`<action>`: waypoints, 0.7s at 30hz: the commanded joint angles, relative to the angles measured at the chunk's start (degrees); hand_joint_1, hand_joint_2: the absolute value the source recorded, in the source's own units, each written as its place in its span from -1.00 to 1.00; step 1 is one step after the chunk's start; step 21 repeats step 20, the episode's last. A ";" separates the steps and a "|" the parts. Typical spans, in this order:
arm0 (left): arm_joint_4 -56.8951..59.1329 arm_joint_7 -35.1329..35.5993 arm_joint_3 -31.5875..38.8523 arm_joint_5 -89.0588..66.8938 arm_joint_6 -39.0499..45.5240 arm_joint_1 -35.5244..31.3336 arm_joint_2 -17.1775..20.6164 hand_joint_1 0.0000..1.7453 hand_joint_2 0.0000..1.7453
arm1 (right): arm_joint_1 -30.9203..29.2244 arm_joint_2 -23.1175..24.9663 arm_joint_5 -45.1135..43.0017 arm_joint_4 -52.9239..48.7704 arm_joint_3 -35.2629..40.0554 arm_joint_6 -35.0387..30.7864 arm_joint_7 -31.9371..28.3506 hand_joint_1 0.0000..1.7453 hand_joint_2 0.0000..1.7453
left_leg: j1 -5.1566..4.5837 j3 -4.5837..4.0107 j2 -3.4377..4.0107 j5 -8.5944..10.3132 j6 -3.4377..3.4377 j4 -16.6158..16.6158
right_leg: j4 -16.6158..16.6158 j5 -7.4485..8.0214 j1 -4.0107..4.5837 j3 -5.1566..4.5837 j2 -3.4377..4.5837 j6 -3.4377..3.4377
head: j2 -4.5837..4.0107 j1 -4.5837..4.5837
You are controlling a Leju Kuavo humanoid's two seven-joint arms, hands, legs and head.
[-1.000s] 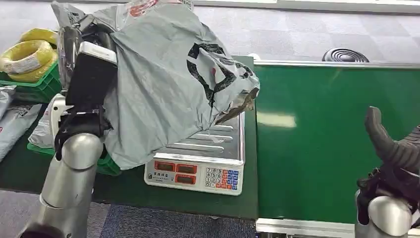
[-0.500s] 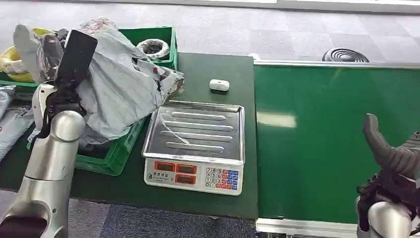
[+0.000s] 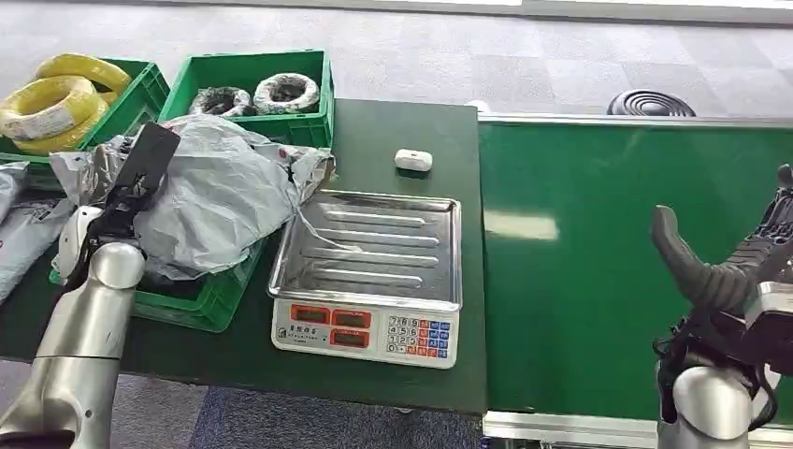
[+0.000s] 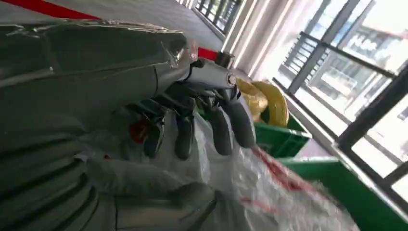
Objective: Moved the parcel from conveyor to table for the left to box.
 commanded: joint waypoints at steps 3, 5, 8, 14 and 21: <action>-8.15 -7.72 15.04 6.33 16.35 4.55 0.88 -1.00 1.00 | 3.00 0.70 -0.09 2.64 1.50 -0.34 -0.46 -1.00 1.00 | 0.03 0.09 0.09 0.00 0.02 -0.09 | -0.09 0.01 0.05 0.03 0.06 -0.11 | 0.00 -0.02; -8.32 -7.85 15.17 6.49 16.40 4.80 1.04 -1.00 1.00 | 3.21 0.62 -0.14 2.54 1.46 -0.32 -0.57 -1.00 1.00 | 0.02 0.09 0.10 0.03 0.05 -0.13 | -0.13 0.04 0.05 0.02 0.04 -0.13 | 0.00 -0.02; -16.37 -22.97 17.24 22.58 22.30 7.52 -0.53 -1.00 1.00 | 5.85 0.01 -1.56 1.74 0.77 -0.77 -1.65 -1.00 1.00 | 0.01 0.04 0.06 0.05 0.07 -0.13 | -0.13 0.06 0.05 0.00 0.00 -0.11 | 0.00 0.00; -21.61 -23.96 17.00 24.66 22.66 10.20 -0.77 -1.00 1.00 | 7.32 -0.21 -2.37 1.39 0.33 -0.65 -2.63 -1.00 1.00 | -0.01 0.10 0.08 0.05 0.14 -0.23 | -0.26 0.07 0.04 0.08 -0.05 -0.15 | 0.00 0.02; -45.81 -36.75 10.85 40.85 10.46 22.73 0.11 -1.00 1.00 | 14.38 -3.56 -1.20 -0.47 2.04 1.00 -3.15 -1.00 1.00 | 0.03 0.02 0.05 -0.01 0.08 -0.08 | -0.16 0.03 0.06 0.00 0.00 -0.09 | 0.00 0.00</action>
